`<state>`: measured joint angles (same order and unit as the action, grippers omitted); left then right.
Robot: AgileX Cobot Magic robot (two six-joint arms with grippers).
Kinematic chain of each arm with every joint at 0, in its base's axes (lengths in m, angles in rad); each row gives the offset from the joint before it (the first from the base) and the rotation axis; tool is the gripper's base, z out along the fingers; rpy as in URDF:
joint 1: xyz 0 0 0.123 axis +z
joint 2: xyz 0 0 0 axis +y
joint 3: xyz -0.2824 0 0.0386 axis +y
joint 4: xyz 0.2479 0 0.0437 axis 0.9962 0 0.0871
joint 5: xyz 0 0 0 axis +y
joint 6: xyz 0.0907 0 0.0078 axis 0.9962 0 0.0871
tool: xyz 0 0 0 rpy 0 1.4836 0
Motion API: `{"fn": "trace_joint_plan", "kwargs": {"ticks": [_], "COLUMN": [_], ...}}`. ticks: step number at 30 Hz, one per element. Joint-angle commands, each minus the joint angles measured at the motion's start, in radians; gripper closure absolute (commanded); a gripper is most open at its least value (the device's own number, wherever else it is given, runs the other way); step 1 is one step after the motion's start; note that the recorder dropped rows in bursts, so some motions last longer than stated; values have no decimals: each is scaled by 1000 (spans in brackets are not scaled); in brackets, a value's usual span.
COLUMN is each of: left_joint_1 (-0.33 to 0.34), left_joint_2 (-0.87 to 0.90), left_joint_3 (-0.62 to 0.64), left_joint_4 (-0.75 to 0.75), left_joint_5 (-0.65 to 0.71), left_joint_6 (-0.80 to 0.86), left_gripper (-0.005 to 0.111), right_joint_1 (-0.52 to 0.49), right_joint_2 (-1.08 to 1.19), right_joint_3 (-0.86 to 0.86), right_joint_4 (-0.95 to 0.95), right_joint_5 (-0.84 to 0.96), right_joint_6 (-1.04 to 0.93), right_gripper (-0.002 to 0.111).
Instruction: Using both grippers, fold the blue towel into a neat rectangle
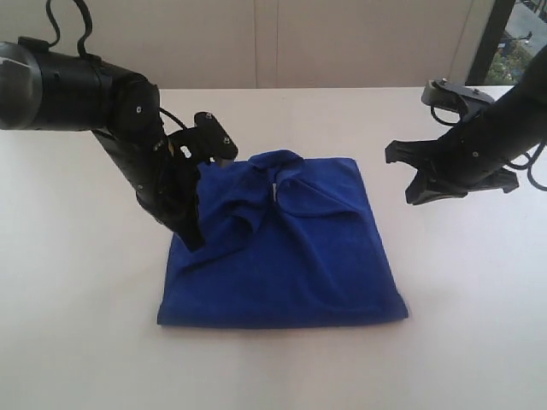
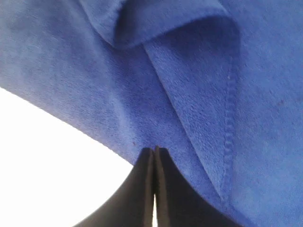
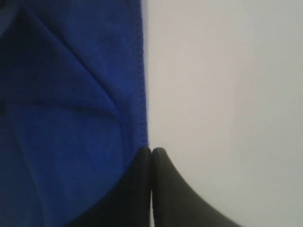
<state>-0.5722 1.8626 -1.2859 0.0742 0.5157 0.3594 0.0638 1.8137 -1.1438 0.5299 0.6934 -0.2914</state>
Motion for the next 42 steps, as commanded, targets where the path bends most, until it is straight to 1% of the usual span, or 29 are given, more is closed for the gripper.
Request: {"fn": "trace_joint_plan", "kwargs": {"ticks": [1,3,4,6,7,9,12,14,16,24,26,30,32,38,41,42], "left_joint_1": [2,2,2,5,12,46,109,133,142,142,142,142,142,142,142,142], "left_joint_2": [-18,-18,-18,-18,-18,-18,-18,-18,-18,-18,-18,-18,-18,-18,-18,-18], "left_joint_3": [-43,-88,-106,-174,-184,-192,-192,-192,-192,-192,-192,-192,-192,-192,-192,-192], "left_joint_4": [-5,-5,-5,-5,-8,-16,-40,-42,-42,-46,-46,-46,-46,-46,-51,-74], "left_joint_5": [9,50,70,156,168,178,259,291,299,297,297,297,295,284,268,258], "left_joint_6": [-163,-260,-282,-341,-348,-378,-390,-388,-384,-382,-382,-382,-382,-378,-341,-326], "left_gripper": [107,107,107,107,107,107,107,107,107,107,107,107,107,107,107,107], "right_joint_1": [5,43,66,139,154,189,224,243,257,269,269,269,269,262,234,221], "right_joint_2": [-6,3,16,64,79,121,151,163,178,222,222,218,209,177,154,144], "right_joint_3": [3,3,3,-1,-7,-34,-65,-75,-79,-81,-81,-81,-81,-81,-81,-81], "right_joint_4": [254,391,445,559,582,645,721,756,756,814,814,814,816,814,782,764], "right_joint_5": [-3,-37,-59,-126,-135,-135,-135,-159,-186,-210,-213,-201,-188,-204,-232,-234], "right_joint_6": [-191,-302,-339,-386,-389,-389,-381,-381,-381,-374,-374,-374,-374,-386,-428,-441], "right_gripper": [108,108,108,108,108,100,78,67,64,65,72,100,108,108,108,108]}}
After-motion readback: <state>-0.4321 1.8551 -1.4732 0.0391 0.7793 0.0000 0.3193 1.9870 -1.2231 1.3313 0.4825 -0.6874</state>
